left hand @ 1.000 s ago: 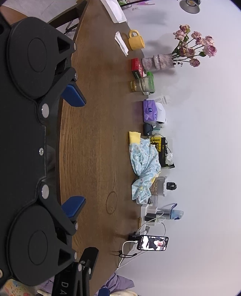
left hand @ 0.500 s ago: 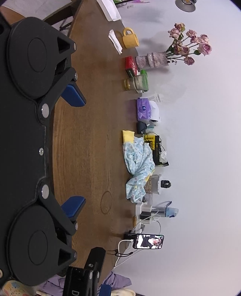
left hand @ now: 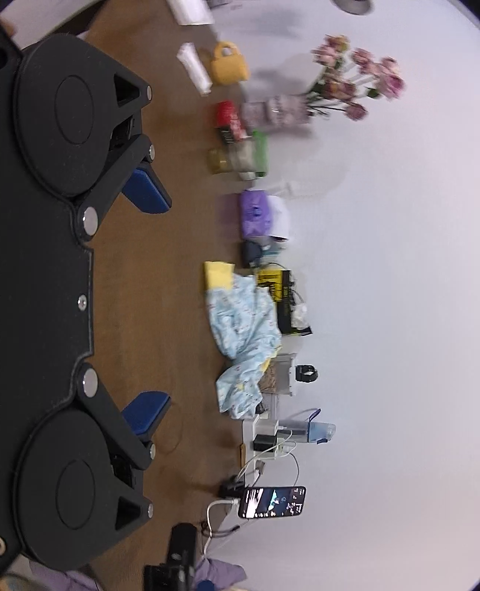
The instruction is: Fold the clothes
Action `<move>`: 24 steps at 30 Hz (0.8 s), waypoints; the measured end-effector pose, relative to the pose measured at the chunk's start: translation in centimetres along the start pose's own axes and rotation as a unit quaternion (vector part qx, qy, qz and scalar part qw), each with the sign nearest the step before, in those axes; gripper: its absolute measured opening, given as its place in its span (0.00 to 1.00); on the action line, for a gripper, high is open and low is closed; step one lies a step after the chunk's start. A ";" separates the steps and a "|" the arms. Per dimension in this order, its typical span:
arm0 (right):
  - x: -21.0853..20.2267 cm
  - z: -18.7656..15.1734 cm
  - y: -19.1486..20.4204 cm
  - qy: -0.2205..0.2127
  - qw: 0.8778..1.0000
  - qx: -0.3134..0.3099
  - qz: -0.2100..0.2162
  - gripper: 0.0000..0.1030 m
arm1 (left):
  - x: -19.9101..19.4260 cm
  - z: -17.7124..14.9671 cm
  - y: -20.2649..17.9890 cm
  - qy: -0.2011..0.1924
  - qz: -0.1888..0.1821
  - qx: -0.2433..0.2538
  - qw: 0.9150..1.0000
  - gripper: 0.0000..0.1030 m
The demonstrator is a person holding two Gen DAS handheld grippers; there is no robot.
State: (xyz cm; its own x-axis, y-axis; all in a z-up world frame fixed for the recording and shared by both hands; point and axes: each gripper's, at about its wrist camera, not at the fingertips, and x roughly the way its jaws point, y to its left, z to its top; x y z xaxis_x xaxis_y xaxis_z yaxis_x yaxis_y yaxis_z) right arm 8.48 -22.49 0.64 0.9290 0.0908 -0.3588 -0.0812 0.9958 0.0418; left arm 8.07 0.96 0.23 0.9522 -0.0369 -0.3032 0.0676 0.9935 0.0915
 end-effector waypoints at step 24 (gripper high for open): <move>26.1 10.8 0.3 0.055 0.993 -0.097 0.039 0.49 | 27.0 10.0 1.0 0.053 -0.070 0.088 0.992 0.50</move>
State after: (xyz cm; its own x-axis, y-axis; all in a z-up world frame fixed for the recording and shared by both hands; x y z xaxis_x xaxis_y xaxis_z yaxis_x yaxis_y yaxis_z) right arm 36.63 -19.95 1.33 0.8726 0.1584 -0.4620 -0.2304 0.9676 -0.1034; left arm 36.86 -0.15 1.63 0.8934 -0.1530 -0.4225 0.2578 0.9446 0.2030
